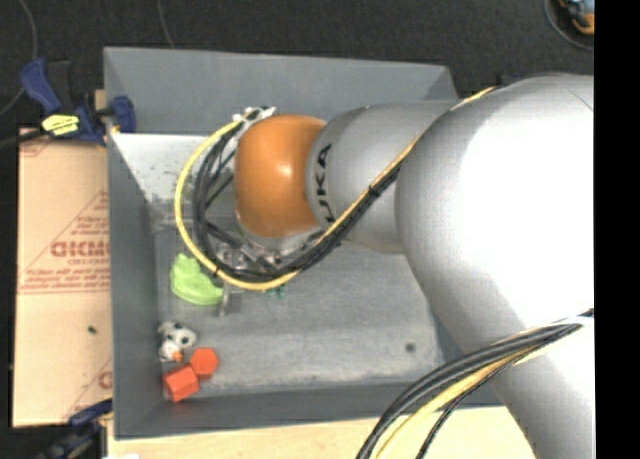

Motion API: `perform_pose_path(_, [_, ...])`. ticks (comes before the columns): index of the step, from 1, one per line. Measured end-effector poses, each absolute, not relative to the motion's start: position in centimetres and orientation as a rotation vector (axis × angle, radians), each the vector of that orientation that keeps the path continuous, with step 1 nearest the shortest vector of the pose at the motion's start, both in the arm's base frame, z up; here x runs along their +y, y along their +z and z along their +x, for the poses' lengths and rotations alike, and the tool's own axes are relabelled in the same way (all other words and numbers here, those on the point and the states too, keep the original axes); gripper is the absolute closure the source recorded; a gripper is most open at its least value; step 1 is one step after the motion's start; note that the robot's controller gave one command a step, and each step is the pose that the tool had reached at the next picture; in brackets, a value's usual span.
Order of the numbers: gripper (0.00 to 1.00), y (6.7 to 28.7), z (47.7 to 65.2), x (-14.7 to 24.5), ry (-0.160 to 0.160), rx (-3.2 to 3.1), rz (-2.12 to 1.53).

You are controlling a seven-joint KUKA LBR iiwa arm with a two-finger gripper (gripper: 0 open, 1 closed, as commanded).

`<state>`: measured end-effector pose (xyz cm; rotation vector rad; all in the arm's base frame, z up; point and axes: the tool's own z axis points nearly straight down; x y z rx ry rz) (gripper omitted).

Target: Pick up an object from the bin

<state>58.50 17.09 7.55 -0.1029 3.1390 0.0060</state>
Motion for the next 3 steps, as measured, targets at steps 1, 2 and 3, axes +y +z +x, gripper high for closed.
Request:
perform_pose_path(1, [1.0,8.4,58.6,17.1,0.007,3.136,-0.102])
perform_pose_path(2, [1.0,9.0,58.6,17.1,0.008,3.134,-0.102])
perform_pose_path(3, [1.0,10.1,58.5,17.1,0.006,3.139,-0.102])
